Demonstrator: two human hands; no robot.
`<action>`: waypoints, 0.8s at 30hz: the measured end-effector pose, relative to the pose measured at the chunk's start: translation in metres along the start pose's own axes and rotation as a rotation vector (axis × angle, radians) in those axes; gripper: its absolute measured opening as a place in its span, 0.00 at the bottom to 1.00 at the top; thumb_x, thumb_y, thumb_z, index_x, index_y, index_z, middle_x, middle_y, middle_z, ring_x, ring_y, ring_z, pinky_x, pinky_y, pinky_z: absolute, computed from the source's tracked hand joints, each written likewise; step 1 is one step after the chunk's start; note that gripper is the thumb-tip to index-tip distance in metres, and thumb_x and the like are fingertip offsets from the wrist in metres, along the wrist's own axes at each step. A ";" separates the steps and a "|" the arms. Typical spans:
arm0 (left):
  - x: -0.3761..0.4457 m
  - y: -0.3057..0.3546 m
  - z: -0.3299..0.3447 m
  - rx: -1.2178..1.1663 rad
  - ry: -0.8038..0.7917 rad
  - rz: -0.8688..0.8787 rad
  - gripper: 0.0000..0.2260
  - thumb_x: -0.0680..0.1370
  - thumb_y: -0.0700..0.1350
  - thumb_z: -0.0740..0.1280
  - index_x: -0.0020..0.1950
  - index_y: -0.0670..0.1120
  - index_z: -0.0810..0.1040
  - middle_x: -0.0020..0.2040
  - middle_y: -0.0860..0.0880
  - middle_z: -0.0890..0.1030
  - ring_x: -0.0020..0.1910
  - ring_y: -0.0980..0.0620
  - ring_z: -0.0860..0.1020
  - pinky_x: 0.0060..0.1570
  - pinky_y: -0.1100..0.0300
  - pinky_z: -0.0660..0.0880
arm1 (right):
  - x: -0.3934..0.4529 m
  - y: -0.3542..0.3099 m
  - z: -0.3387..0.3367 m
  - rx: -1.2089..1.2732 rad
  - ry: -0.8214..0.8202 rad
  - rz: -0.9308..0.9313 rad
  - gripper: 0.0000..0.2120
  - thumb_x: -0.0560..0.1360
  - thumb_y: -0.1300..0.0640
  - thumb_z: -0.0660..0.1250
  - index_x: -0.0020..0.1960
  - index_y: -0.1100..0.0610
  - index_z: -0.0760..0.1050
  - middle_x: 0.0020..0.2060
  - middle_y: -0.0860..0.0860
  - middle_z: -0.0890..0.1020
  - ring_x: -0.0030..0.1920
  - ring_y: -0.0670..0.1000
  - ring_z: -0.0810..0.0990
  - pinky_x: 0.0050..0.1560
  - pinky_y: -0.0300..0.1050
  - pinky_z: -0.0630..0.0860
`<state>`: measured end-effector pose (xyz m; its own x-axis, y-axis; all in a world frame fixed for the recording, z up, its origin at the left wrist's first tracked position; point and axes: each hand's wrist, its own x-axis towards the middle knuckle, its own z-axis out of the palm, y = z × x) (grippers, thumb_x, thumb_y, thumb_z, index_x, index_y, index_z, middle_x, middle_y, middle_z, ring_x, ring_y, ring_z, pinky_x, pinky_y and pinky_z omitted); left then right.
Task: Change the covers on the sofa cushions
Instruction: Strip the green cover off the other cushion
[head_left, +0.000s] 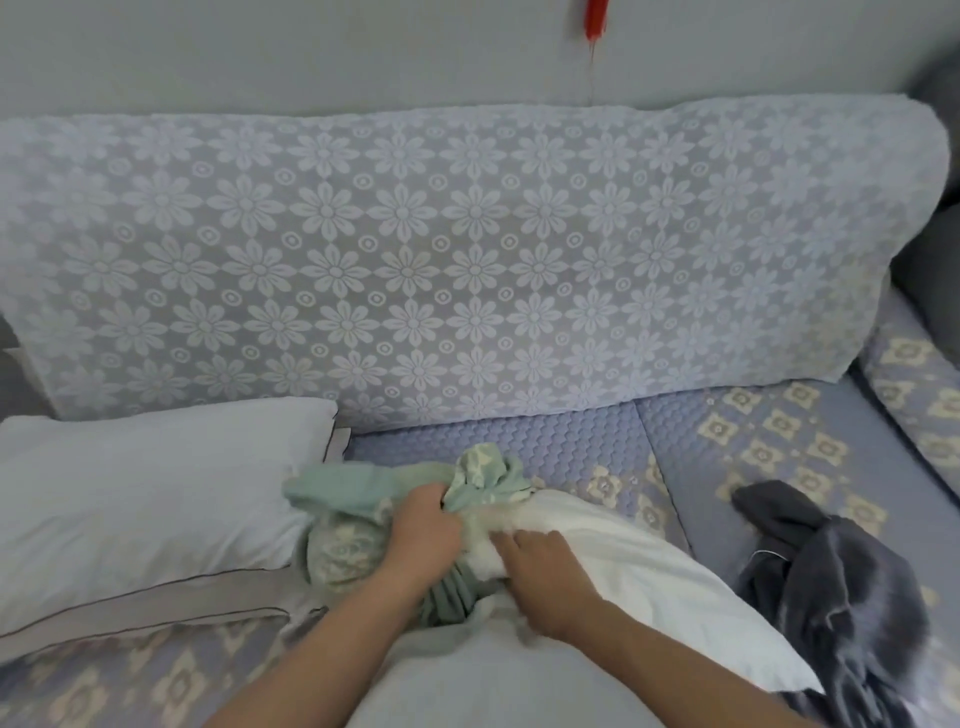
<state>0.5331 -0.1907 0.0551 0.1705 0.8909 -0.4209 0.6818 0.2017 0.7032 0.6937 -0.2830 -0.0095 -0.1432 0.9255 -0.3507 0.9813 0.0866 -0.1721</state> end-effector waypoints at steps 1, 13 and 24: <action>0.009 -0.006 -0.007 0.051 0.080 -0.025 0.11 0.73 0.33 0.61 0.37 0.48 0.73 0.39 0.48 0.80 0.41 0.47 0.79 0.40 0.57 0.74 | 0.000 0.005 -0.007 -0.030 0.089 -0.033 0.17 0.66 0.48 0.65 0.54 0.51 0.76 0.36 0.49 0.77 0.33 0.53 0.78 0.35 0.46 0.71; 0.067 -0.089 -0.088 0.053 0.272 -0.416 0.07 0.76 0.40 0.64 0.48 0.49 0.81 0.48 0.44 0.83 0.45 0.40 0.79 0.50 0.47 0.81 | -0.039 0.085 -0.088 0.149 0.529 -0.030 0.15 0.69 0.58 0.59 0.52 0.52 0.80 0.40 0.46 0.81 0.41 0.52 0.80 0.42 0.47 0.73; 0.067 -0.011 -0.061 -0.503 -0.113 -0.222 0.31 0.69 0.69 0.74 0.67 0.55 0.77 0.60 0.52 0.83 0.57 0.48 0.82 0.63 0.46 0.77 | -0.035 0.065 -0.132 0.756 0.567 0.283 0.12 0.83 0.57 0.62 0.42 0.47 0.73 0.36 0.39 0.80 0.39 0.43 0.77 0.41 0.38 0.68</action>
<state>0.4934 -0.1082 0.0540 0.1558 0.7613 -0.6294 0.2912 0.5735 0.7657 0.7798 -0.2615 0.1130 0.3612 0.9324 -0.0104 0.6008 -0.2412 -0.7621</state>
